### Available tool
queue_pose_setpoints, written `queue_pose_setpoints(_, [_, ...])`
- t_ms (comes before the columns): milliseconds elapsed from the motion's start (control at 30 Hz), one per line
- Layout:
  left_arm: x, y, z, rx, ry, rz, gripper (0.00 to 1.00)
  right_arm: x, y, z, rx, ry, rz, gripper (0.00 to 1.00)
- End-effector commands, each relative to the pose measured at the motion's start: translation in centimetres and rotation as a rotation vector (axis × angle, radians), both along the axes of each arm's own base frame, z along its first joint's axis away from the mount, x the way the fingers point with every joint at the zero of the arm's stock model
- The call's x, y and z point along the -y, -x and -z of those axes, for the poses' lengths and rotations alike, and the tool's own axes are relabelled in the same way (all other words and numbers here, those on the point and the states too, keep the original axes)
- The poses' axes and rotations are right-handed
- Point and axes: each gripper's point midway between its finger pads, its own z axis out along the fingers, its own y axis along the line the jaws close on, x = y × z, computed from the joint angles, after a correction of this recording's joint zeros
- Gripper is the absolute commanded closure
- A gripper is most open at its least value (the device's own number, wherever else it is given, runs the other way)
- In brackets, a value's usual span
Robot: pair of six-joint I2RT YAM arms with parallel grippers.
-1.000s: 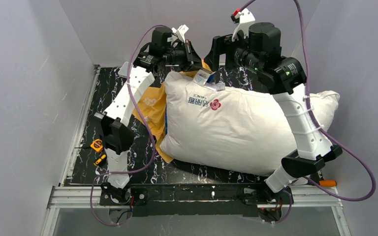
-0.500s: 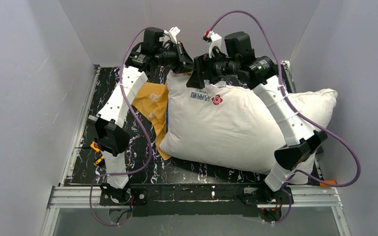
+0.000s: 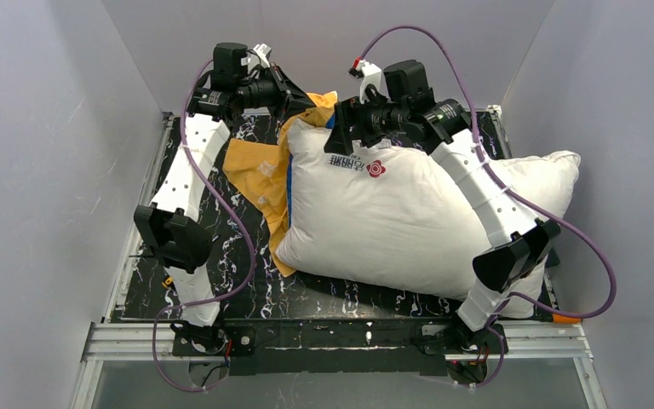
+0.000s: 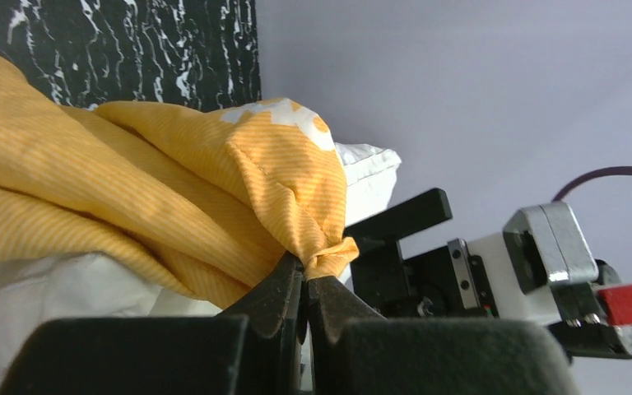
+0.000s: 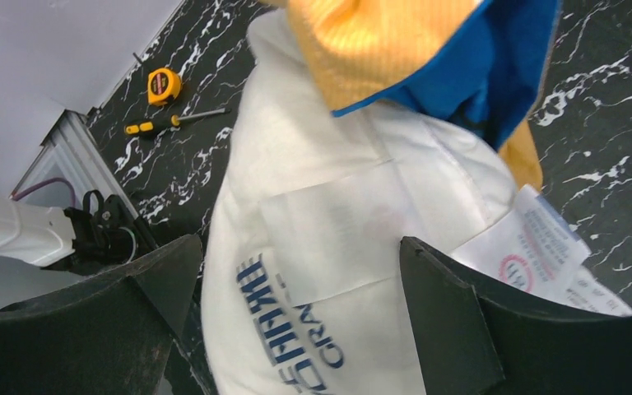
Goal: Put the pillow into the pillowcase
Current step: Stuff the pillow into the pillowcase.
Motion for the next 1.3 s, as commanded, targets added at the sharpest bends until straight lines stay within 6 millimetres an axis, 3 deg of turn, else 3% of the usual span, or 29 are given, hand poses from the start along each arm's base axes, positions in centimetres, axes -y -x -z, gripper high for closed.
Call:
queue_pose_setpoints(0, [-0.5, 4.8, -8.3, 0.085, 0.15, 0.065, 1.0, 0.3, -2.1, -2.8, 0.102, -0.04, 0.038, 0.02])
queue_pose_setpoints(167, [-1.7, 5.5, -10.0, 0.064, 0.202, 0.029, 1.0, 0.7, -3.1, -2.1, 0.086, -0.043, 0.019, 0.02])
queue_pose_setpoints(367, [-2.5, 5.8, -11.8, 0.055, 0.274, 0.0, 1.0, -1.3, -0.4, 0.0, -0.043, -0.086, -0.176, 0.02])
queue_pose_setpoints(467, [-2.6, 5.8, -12.0, 0.046, 0.289, 0.001, 1.0, -1.4, -0.2, 1.9, -0.087, -0.078, -0.179, 0.02])
queue_pose_setpoints(633, [-2.7, 6.2, -11.6, 0.023, 0.291, 0.008, 1.0, -1.9, -2.9, 5.4, -0.066, -0.05, -0.119, 0.02])
queue_pose_setpoints(767, [-3.0, 6.5, -11.4, 0.018, 0.292, 0.006, 1.0, -3.9, -4.9, 6.8, -0.086, -0.083, -0.156, 0.03])
queue_pose_setpoints(800, [-3.1, 6.4, -11.5, 0.021, 0.293, 0.002, 1.0, -4.4, -4.8, 6.7, -0.099, -0.099, -0.181, 0.08])
queue_pose_setpoints(867, [-3.6, 6.0, -11.7, 0.034, 0.294, -0.011, 1.0, -4.8, -4.6, 6.7, -0.126, -0.106, -0.215, 0.34])
queue_pose_setpoints(933, [-4.5, 5.4, -11.8, 0.05, 0.289, -0.035, 1.0, -4.6, -4.1, 6.6, -0.151, -0.093, -0.243, 0.97])
queue_pose_setpoints(1067, [-6.8, 3.7, -11.8, 0.09, 0.252, -0.11, 1.0, -2.8, -3.8, 3.4, -0.095, -0.074, -0.18, 0.99])
queue_pose_setpoints(1267, [-10.4, 0.9, -10.4, 0.194, 0.027, -0.274, 1.0, 4.1, -4.1, -5.9, 0.076, -0.109, 0.074, 0.99])
